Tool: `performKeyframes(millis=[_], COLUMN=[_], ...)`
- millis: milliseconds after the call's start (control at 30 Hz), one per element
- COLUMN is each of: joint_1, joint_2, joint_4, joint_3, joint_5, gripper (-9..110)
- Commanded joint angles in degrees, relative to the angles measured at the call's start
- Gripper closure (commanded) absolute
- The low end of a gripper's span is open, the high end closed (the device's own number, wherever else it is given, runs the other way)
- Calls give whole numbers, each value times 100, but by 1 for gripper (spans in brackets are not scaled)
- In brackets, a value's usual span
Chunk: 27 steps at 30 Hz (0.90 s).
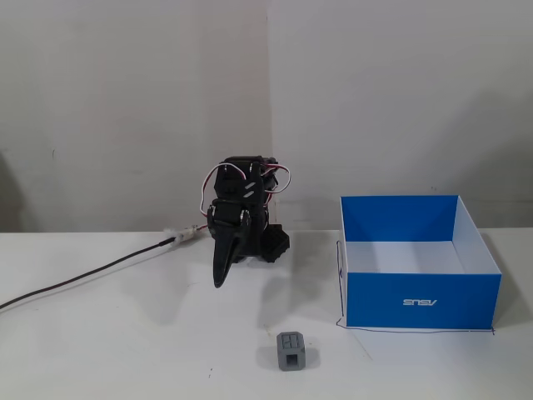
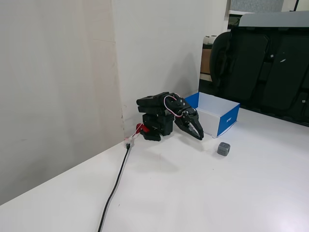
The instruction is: Pick the gray block and keep it in the box.
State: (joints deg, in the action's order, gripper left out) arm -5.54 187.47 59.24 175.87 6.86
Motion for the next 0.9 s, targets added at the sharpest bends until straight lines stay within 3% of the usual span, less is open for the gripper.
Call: performKeyframes(millis=[0,433,667,867], joint_1=[35,35,800,932], joint_2=[896,896,756,-2153], joint_4=[18,-18,791,773], joint_3=[-53,-62,-1230,-3243], joint_5=[44,44,-26,-26], gripper=[101,101,101,101])
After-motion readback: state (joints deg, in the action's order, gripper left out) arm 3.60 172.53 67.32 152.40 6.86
